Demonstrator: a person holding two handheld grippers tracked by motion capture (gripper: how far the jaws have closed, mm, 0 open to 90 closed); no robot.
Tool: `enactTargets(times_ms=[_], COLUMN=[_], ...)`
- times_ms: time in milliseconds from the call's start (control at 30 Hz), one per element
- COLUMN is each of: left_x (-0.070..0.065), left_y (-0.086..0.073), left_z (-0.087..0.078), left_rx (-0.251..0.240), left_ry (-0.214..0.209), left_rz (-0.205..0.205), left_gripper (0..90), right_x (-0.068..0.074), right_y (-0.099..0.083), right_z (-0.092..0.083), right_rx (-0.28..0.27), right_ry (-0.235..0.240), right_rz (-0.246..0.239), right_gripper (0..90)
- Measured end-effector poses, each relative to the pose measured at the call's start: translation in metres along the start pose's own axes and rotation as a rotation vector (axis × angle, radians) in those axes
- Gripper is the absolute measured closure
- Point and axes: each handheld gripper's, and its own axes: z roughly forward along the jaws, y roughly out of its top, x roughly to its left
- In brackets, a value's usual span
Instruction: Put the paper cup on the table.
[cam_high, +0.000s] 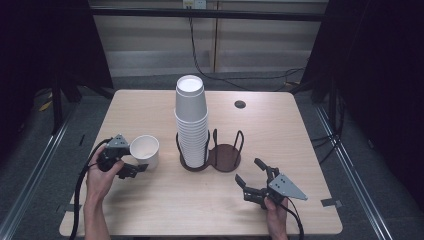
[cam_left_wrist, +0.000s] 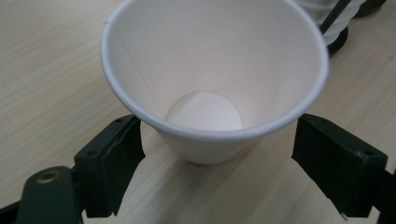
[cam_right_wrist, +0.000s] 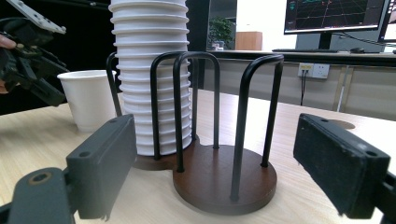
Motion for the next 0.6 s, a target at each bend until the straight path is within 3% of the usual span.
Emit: enactTargets(times_ms=[200,367,500,600], left_x=[-0.007,-0.015,-0.023,-0.029], left_y=[-0.008,-0.012,-0.015,-0.017], left_z=[-0.015,-0.023,-0.026,-0.026], left_rx=[-0.142,-0.237,-0.359,-0.451], left_ry=[0.030,0.062,0.024,0.048], left_rz=[-0.061,-0.082,-0.096,-0.116], left_gripper=[15.7,15.8,16.0,16.0], right_x=[0.000,0.000,0.000,0.000], right_y=[0.000,0.000,0.000,0.000], right_z=[0.000,0.000,0.000,0.000], right_rx=[0.000,0.000,0.000,0.000], right_ry=[0.001,0.001,0.001,0.000], right_rz=[0.000,0.000,0.000,0.000], right_gripper=[13.1,13.1,13.1,13.1])
